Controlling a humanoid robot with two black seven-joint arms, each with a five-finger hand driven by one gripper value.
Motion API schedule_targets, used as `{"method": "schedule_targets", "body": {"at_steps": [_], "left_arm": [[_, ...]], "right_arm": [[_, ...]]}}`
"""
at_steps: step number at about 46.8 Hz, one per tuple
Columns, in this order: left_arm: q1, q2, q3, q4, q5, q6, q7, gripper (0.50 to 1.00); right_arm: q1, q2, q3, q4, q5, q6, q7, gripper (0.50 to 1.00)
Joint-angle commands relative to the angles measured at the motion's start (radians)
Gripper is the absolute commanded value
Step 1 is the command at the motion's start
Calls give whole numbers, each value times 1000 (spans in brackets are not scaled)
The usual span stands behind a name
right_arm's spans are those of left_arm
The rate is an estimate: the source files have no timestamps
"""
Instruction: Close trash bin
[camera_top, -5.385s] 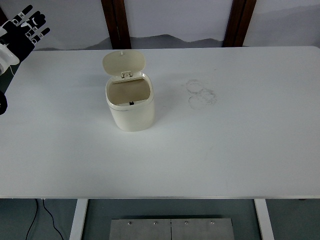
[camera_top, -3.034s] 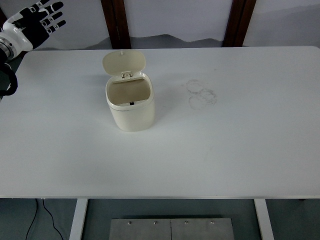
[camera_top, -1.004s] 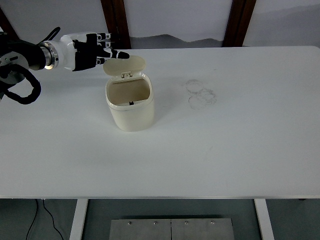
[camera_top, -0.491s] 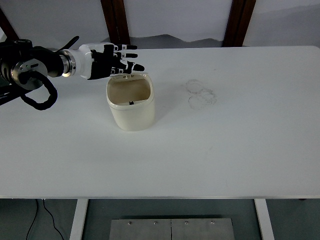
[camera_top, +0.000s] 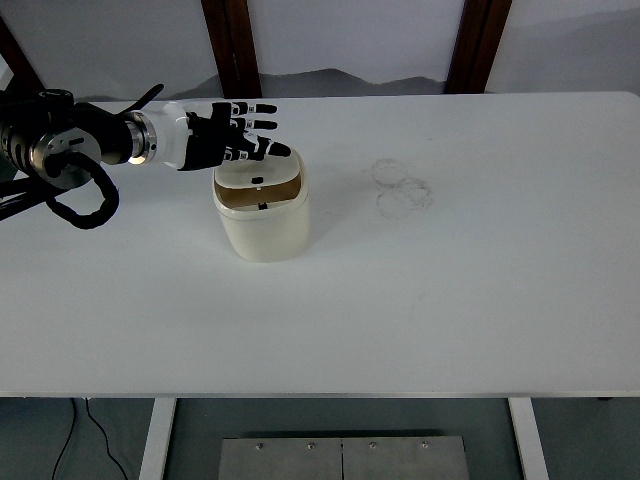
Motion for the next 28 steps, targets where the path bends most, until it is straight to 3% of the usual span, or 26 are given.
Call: {"method": "schedule_targets", "body": {"at_steps": [1,28], "left_arm": [[2,0,3,0,1,0,0,1000],[2,2,29,0,1,0,0,1000]], "right_arm": [[0,0,0,0,0,0,0,995],[0,0,0,1,0,1,0,995]]}}
